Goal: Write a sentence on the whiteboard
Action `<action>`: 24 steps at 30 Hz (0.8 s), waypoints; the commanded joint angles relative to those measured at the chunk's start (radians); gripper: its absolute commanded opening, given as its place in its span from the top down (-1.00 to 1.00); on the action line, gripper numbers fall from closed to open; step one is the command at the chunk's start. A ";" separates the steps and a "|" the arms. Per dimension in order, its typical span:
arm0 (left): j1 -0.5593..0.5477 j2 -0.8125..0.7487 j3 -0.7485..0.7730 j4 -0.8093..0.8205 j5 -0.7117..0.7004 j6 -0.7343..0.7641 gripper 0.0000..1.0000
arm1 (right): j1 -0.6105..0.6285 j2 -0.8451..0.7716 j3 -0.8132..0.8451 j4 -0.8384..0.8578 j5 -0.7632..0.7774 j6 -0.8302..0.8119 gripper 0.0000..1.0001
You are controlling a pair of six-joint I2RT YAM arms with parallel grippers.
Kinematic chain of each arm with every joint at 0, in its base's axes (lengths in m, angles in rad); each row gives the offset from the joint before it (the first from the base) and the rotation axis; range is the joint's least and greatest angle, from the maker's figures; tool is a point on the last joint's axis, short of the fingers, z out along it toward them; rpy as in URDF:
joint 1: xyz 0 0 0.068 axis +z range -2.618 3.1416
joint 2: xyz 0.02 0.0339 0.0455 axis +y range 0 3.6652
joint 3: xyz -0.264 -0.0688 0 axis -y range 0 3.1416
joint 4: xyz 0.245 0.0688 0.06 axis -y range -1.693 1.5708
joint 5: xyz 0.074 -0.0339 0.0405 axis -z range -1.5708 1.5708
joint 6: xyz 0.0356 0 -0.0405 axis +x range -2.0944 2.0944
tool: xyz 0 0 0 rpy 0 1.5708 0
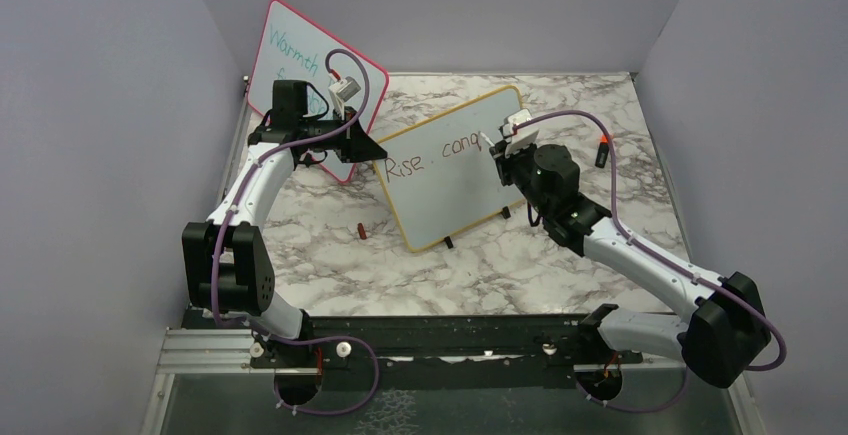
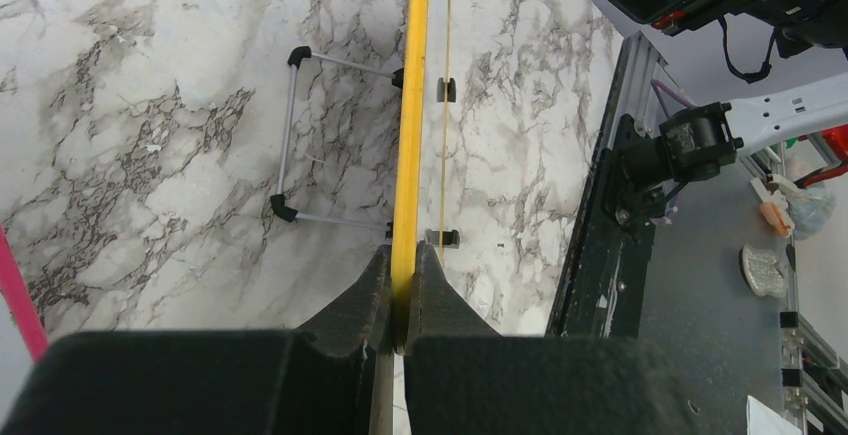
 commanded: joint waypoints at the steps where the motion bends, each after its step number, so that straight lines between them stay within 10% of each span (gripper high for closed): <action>1: 0.013 -0.001 0.007 -0.037 -0.005 0.037 1.00 | -0.004 0.007 0.022 -0.018 0.018 0.008 0.99; 24: 0.014 0.007 0.011 -0.036 -0.001 0.031 1.00 | -0.004 -0.027 -0.009 -0.093 0.036 0.042 0.99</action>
